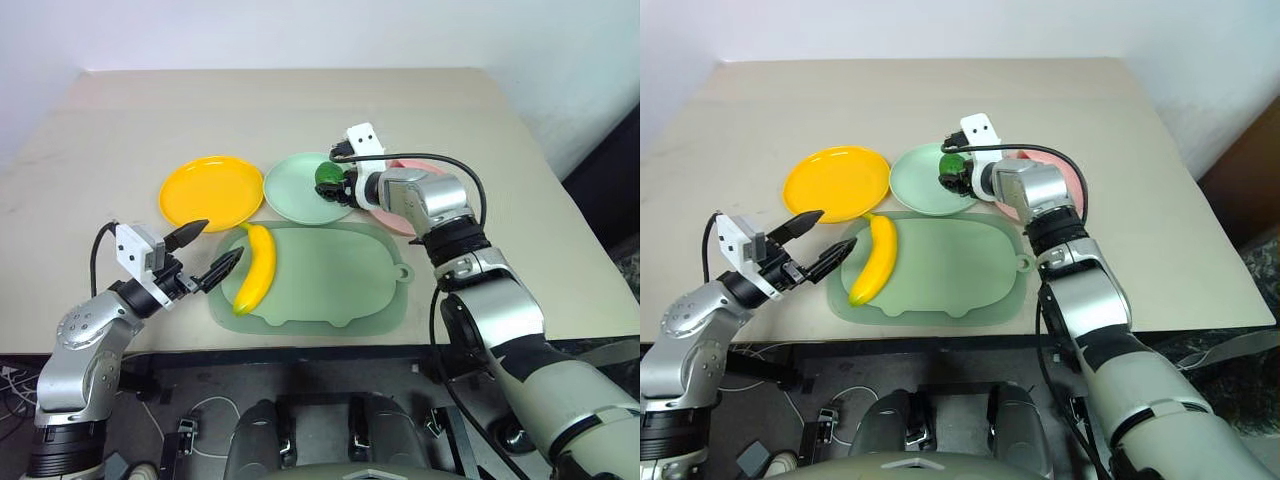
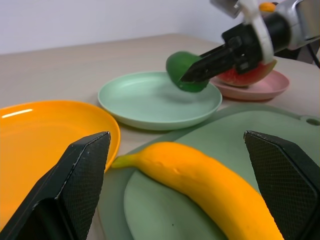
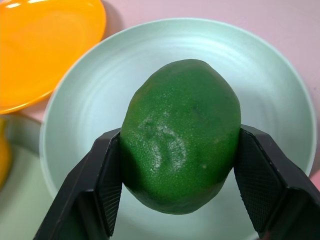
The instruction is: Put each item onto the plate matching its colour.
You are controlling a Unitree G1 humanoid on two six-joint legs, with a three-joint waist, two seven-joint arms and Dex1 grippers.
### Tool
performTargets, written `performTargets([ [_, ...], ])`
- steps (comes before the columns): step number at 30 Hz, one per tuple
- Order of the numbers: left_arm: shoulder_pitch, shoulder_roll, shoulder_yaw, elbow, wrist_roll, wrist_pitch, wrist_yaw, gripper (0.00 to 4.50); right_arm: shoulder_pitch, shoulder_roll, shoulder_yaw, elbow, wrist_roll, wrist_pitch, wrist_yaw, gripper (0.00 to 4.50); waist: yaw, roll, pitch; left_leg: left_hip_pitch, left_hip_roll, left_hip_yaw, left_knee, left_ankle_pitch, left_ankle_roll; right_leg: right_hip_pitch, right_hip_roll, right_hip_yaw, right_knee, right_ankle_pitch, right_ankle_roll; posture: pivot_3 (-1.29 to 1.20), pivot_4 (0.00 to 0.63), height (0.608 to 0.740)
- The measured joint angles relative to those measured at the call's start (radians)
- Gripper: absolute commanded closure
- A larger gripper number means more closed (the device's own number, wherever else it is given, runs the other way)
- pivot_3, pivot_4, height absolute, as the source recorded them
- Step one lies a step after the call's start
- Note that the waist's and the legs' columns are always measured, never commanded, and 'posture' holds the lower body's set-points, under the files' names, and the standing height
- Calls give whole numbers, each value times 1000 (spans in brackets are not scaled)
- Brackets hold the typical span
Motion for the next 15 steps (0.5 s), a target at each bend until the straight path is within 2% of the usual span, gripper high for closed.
performTargets([
  [1,3,-1,0,-3,0,0,1,0,-9,12,0,36,-12,-25,0,1656,0,0,0,0,0,0,0,0,0,0,0,0,0,0,0,0,150,695],
  [6,17,-2,1,-5,0,0,7,0,-23,29,-9,111,-35,-88,11,55,3,0,0,-1,0,0,1,0,0,0,0,0,0,0,0,0,150,695],
  [11,23,-2,2,-11,-1,-1,11,0,-35,23,-52,73,-28,-87,23,22,2,0,0,-1,0,0,1,0,0,-1,0,0,0,0,0,0,150,695],
  [13,24,-2,4,-12,-4,0,12,0,-8,15,-68,-32,-8,-68,47,22,2,0,0,-1,0,-1,0,0,0,-1,0,0,0,0,0,0,150,695],
  [15,24,-2,12,-16,-11,0,14,0,70,5,-82,-225,23,-29,69,22,4,0,0,-1,0,-1,0,0,0,0,0,0,0,0,0,0,150,695],
])
